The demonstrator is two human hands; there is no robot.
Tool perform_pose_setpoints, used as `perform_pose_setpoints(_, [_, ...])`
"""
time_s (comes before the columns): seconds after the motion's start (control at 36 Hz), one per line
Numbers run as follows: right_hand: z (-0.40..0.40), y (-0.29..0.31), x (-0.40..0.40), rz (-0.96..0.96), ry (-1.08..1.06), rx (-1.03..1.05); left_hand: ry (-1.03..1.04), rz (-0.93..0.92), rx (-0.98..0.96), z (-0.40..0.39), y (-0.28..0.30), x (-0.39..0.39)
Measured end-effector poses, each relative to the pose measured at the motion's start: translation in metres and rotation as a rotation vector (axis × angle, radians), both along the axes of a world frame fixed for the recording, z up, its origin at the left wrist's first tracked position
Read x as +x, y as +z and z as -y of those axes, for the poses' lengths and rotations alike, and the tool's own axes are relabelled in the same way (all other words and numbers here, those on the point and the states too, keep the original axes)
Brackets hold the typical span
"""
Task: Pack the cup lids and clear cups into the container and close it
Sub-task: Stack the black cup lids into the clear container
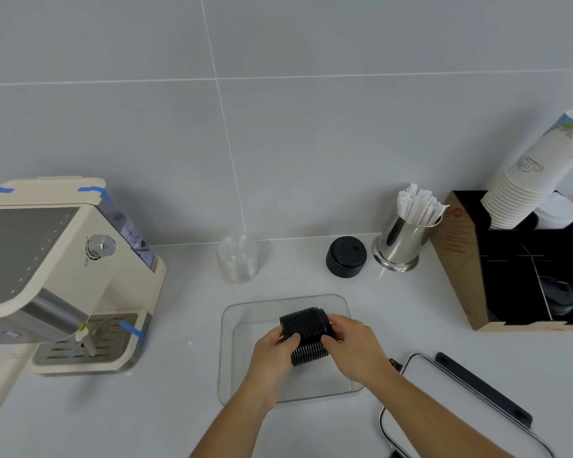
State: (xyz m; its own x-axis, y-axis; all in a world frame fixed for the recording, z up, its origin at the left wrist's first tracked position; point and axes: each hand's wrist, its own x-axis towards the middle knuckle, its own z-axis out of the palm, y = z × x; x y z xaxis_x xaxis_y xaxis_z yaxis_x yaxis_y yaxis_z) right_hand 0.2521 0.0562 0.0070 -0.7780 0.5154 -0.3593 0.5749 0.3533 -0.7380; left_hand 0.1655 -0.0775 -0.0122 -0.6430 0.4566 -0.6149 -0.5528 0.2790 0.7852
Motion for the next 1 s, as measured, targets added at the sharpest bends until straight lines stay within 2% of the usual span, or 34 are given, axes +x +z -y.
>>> perform_pose_setpoints(0.22, [-0.003,0.004,0.006,-0.026,-0.013,-0.021,-0.039,0.021,-0.022,0.002,0.001,-0.003])
perform_pose_setpoints(0.44, [-0.022,0.01,0.024,-0.102,-0.308,-0.012,-0.05,0.03,0.011,-0.005,-0.002,-0.003])
perform_pose_setpoints(0.61, [-0.034,-0.008,0.031,0.0,-0.342,-0.119,-0.017,0.071,0.006,-0.016,-0.005,-0.002])
perform_pose_setpoints(0.69, [-0.033,-0.016,0.032,-0.029,-0.29,-0.195,-0.001,0.091,0.012,-0.022,-0.007,0.0])
perform_pose_setpoints(0.78, [-0.031,-0.021,0.033,-0.087,-0.335,-0.257,-0.017,0.077,0.023,-0.024,-0.009,0.001])
perform_pose_setpoints(1.0, [-0.033,-0.025,0.032,-0.128,-0.35,-0.306,-0.052,-0.022,0.026,-0.027,-0.018,0.002])
